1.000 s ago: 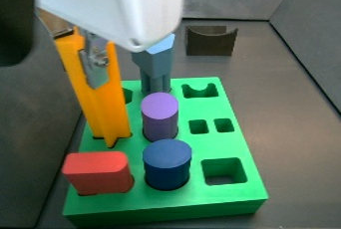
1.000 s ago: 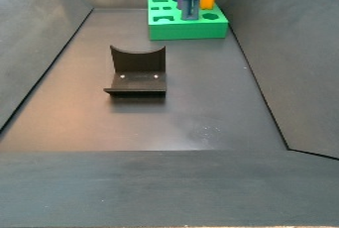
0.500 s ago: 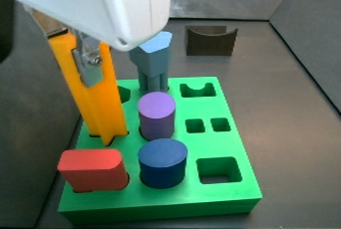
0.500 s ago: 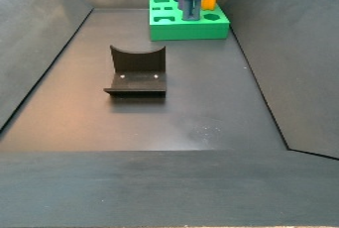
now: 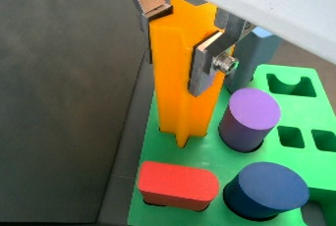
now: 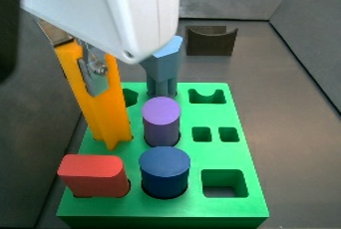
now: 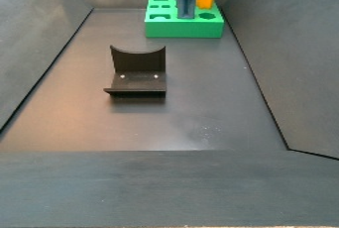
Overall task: Pick up the star object. Move up. Place the star object on the fixture. Regrasp the star object. Move to above the board. Insert the star object.
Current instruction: Insert the star object.
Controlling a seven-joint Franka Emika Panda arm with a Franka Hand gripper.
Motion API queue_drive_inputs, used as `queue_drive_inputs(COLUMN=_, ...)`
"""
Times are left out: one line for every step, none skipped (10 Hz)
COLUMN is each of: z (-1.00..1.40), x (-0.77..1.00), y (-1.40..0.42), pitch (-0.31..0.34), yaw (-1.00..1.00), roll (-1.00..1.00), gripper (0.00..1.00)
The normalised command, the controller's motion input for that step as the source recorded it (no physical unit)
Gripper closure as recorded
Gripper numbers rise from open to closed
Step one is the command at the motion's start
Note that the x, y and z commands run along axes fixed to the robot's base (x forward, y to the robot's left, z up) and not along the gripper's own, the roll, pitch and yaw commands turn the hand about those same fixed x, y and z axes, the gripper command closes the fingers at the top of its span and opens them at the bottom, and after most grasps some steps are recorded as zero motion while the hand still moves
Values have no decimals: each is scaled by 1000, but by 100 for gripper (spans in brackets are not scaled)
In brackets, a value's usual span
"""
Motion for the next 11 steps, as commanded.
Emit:
queue_drive_inputs(z=-649, x=746, y=-109, pitch=129, yaw=-154, roll=64, gripper=100)
queue_drive_inputs(z=-709, x=209, y=0, pitch=9, yaw=-146, roll=0, gripper=100)
queue_drive_inputs(z=-774, x=286, y=-6, pitch=46, yaw=-54, roll=0, gripper=100)
queue_drive_inputs(z=-840, x=334, y=-14, pitch=40, yaw=-9, roll=0, gripper=100)
queue_drive_inputs(z=-920, x=343, y=-34, pitch=21, yaw=-6, roll=0, gripper=100)
queue_drive_inputs(z=-1000, x=337, y=-49, pitch=0, yaw=-11, roll=0, gripper=100)
queue_drive_inputs(z=-1000, x=323, y=-57, pitch=0, yaw=-14, roll=0, gripper=100)
queue_drive_inputs(z=-889, x=334, y=-49, pitch=0, yaw=0, roll=0, gripper=100)
queue_drive_inputs(z=0, x=-126, y=43, pitch=-123, yaw=0, roll=-43, gripper=100)
queue_drive_inputs(z=0, x=0, y=0, pitch=13, yaw=0, roll=0, gripper=100)
queue_drive_inputs(z=0, x=0, y=0, pitch=0, yaw=0, roll=0, gripper=100)
